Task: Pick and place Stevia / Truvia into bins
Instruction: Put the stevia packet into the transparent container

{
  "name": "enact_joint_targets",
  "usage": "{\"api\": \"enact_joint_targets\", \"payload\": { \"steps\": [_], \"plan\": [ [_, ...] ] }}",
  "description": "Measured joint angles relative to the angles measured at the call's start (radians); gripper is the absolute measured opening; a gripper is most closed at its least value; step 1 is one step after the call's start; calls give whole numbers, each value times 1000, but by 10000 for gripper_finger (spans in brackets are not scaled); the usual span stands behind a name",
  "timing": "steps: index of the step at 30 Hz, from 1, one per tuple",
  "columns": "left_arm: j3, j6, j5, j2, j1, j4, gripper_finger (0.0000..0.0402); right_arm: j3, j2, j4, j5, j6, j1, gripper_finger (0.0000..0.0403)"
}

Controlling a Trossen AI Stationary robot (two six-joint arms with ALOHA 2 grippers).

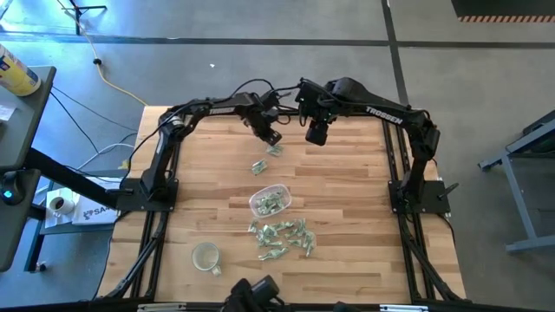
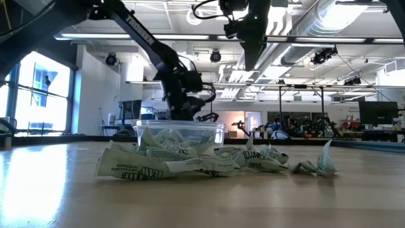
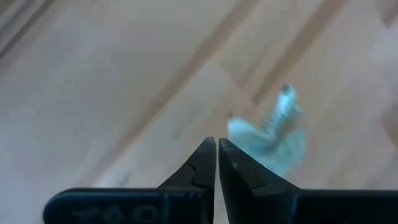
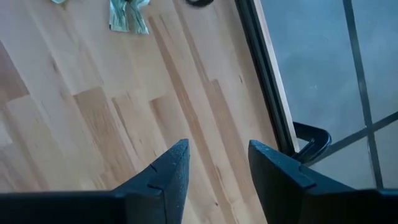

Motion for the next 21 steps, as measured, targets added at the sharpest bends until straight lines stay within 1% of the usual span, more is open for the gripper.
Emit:
{"api": "enact_joint_targets", "payload": {
  "steps": [6,8,12,18,21],
  "plan": [
    [0,-7,56,29,-38,24,59,0,0,2,0,-1,-2,154],
    [3,-24,2,30,-62,34,60,0,0,3,0,-1,-2,151],
    [25,-10,-20,34,-69,-9,60,0,0,3,1,-3,-2,150],
    [61,237,-50,39,-69,-40,60,0,0,4,6,-3,-9,154],
    [83,426,-17,39,-76,-9,60,0,0,3,7,-2,-15,151]
  ]
}}
